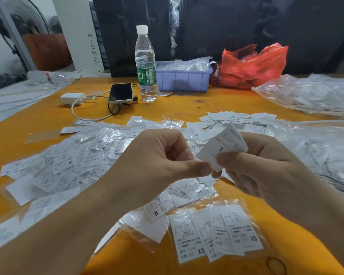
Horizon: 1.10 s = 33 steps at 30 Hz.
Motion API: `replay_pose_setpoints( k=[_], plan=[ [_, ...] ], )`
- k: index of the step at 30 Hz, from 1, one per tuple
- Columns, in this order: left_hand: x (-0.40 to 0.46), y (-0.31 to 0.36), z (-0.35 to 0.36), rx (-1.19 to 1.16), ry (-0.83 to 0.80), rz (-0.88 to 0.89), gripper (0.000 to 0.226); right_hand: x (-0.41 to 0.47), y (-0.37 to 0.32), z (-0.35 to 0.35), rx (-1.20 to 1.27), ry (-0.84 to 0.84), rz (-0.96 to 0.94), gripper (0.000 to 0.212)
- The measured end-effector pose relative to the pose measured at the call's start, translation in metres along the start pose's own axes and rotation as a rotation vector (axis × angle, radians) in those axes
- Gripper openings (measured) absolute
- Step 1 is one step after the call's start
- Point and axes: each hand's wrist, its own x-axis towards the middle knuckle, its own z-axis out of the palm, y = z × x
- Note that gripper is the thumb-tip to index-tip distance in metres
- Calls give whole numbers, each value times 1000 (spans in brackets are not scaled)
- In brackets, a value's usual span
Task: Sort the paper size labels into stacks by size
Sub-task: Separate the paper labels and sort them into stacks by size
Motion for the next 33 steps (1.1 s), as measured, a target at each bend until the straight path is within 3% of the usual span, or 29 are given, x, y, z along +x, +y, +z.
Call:
replay_pose_setpoints(
  k=[3, 8, 18, 22, 29, 33],
  plan=[
    [-1, -1, 2, 10, -6, 4, 48, 2, 1, 3, 21, -56, -29, 15],
    [-2, 2, 4, 79, 11, 38, 41, 2, 1, 6, 30, -41, -85, 12],
    [0, -3, 0, 6, -9, 73, 48, 0, 0, 3, 30, -31, -42, 14],
    [0, -2, -1, 59, 30, 95, 52, -1, 2, 4, -106, 19, 18, 21],
    [-1, -1, -3, -17, 26, 51, 26, 2, -1, 3, -57, 144, 63, 22],
    [0, 1, -3, -42, 48, 51, 22, 4, -5, 4, -13, 147, 83, 20]
  ],
)
